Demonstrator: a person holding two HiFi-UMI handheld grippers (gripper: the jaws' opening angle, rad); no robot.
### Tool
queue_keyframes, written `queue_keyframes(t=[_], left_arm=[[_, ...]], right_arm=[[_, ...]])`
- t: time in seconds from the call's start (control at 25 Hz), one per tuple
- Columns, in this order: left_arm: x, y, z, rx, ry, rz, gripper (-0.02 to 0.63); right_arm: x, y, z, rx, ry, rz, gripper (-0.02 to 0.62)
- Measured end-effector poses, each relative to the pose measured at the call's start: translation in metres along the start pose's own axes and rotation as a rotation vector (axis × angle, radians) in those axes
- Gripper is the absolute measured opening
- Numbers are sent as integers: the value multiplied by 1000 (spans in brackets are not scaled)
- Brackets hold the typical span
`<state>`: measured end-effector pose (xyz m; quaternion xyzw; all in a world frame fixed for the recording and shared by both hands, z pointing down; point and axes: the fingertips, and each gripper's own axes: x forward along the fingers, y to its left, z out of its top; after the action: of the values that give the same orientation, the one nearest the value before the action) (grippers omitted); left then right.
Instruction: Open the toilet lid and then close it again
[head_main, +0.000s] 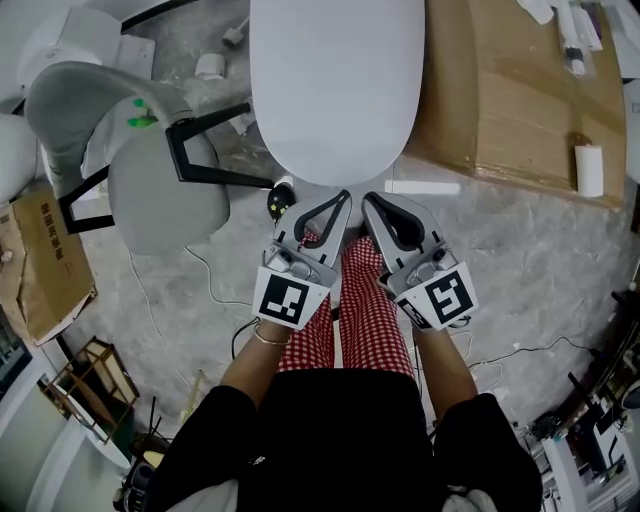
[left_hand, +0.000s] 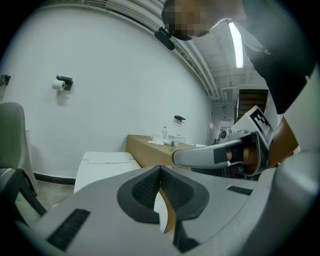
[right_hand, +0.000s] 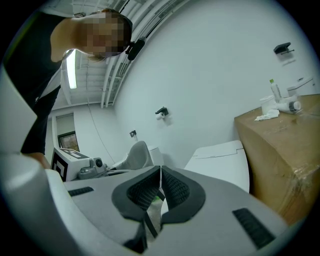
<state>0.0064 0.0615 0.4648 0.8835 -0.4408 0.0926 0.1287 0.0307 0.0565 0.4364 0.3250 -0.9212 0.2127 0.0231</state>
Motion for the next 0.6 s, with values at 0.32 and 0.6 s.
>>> queue_keyframes(t=[0.32,0.6], left_arm=[[0,2,-10,18,-4,-15,3],[1,7,-28,-16,25,-7,3]], right_arm=[[12,1,-13,4,25,2,21],[18,0,-27,-3,49,13,21]])
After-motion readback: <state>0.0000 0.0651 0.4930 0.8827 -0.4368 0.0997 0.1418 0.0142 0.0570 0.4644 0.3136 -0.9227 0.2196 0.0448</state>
